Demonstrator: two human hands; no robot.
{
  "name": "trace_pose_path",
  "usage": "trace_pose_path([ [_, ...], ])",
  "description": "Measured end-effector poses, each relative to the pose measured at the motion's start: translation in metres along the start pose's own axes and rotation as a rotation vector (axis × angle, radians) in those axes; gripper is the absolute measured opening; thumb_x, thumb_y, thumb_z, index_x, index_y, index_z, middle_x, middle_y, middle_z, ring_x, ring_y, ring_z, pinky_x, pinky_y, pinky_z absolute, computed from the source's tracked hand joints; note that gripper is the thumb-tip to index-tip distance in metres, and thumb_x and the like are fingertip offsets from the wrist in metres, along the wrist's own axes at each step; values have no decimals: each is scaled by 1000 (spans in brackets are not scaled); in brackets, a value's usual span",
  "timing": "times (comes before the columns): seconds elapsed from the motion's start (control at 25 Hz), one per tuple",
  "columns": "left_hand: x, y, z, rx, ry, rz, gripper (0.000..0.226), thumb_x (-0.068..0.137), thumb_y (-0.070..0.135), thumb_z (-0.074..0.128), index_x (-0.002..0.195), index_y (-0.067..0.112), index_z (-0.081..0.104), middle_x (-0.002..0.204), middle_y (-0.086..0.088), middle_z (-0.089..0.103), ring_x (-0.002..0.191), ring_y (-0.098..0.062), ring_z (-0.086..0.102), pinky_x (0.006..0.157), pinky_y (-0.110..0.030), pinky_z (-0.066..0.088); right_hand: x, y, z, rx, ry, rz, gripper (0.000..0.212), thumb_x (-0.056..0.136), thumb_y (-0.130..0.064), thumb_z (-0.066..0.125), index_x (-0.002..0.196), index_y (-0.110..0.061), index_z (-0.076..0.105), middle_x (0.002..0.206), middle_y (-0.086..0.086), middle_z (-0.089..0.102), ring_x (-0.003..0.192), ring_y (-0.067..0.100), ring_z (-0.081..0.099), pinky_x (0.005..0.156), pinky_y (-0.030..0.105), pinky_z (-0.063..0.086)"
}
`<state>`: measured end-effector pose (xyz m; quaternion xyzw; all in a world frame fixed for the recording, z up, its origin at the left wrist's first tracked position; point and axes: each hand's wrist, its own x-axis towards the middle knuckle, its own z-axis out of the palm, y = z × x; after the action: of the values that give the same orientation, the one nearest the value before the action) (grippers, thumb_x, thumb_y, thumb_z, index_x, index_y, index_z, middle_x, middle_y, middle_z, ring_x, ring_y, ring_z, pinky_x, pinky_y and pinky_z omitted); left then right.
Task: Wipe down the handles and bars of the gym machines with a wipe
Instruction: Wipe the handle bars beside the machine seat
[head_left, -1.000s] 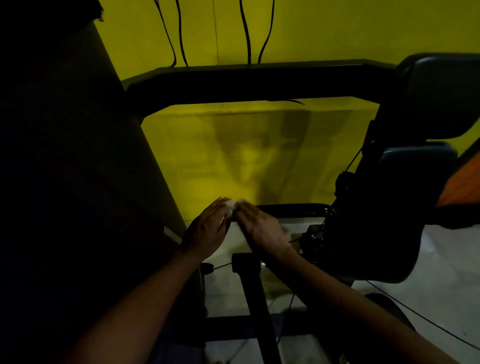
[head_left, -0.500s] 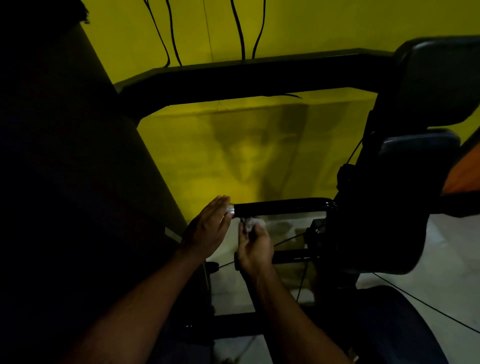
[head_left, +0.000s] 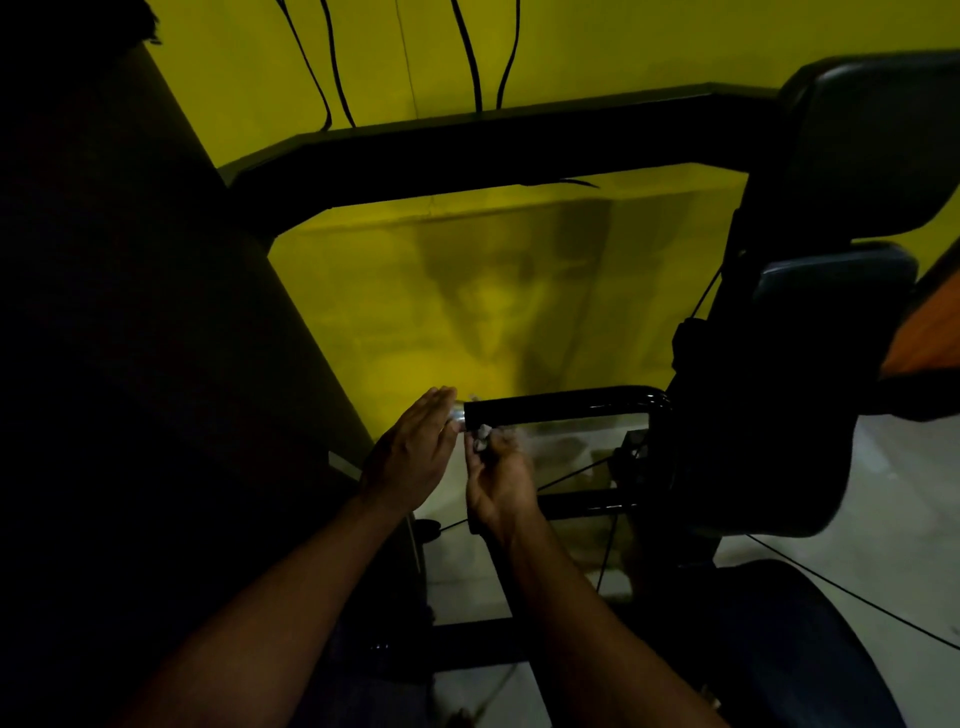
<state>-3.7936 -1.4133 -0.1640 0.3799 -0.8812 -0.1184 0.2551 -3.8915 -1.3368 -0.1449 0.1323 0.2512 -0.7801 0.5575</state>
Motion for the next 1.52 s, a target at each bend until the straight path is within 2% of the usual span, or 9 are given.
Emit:
trace_pose_path([
  [0.24,0,1,-1,-6,-8,-7,60,99,45,32,143,6,46,145,-12,49,139,-22,39,109,-35,37,-6,12,-11,-546,201,-524,10,89,-20,68,88,-10,67,90,12,73,88,24,70,84,42,57],
  [0.4,0,4,-2,-10,-3,1,61,99,45,30,142,5,46,145,-12,49,139,-22,39,110,-36,37,-8,14,-5,-974,121,-813,11,88,-19,71,92,-10,65,92,2,66,92,16,65,74,27,56],
  [0.56,-1,1,-1,-12,4,24,71,101,56,19,143,5,44,145,-12,49,139,-21,38,109,-33,34,-10,14,1,-890,167,-765,8,89,-14,70,92,-7,68,92,3,70,90,14,66,71,11,49],
  [0.72,-3,-3,1,11,67,72,65,105,48,21,137,1,50,139,-15,55,134,-25,45,107,-36,40,-12,1,7,-1171,68,-1065,2,90,-16,70,91,-15,69,91,-13,59,87,11,60,75,27,51],
  [0.88,-3,-2,-2,17,58,106,49,103,32,34,134,0,54,135,-15,58,131,-27,49,106,-37,43,2,-28,23,-1779,-161,-1188,4,91,-13,61,89,-12,64,85,3,65,83,25,57,70,30,36],
  [1.0,-3,1,-5,7,34,99,49,98,30,38,138,4,51,139,-12,55,135,-24,45,108,-36,40,17,-53,35,-2240,-512,-1092,16,94,-14,55,106,-4,59,90,14,65,80,35,60,62,34,36],
  [1.08,-2,4,-5,-3,39,61,51,99,34,38,138,4,51,140,-12,54,135,-23,45,108,-36,40,34,-77,44,-2411,-529,-937,21,100,-29,50,106,-10,58,92,12,64,80,33,63,60,36,44],
  [1.4,-1,11,-9,-17,56,63,56,103,42,31,136,3,53,140,-13,54,135,-22,45,109,-34,39,50,-116,59,-2570,-580,-639,27,97,-32,59,105,-6,63,95,18,67,87,34,66,74,41,54],
  [1.52,-1,9,-8,10,38,87,50,100,34,37,136,2,53,139,-13,55,135,-23,45,108,-37,41,33,-100,58,-2486,-698,-712,15,93,-19,62,105,-10,63,97,14,66,86,33,66,73,42,55],
])
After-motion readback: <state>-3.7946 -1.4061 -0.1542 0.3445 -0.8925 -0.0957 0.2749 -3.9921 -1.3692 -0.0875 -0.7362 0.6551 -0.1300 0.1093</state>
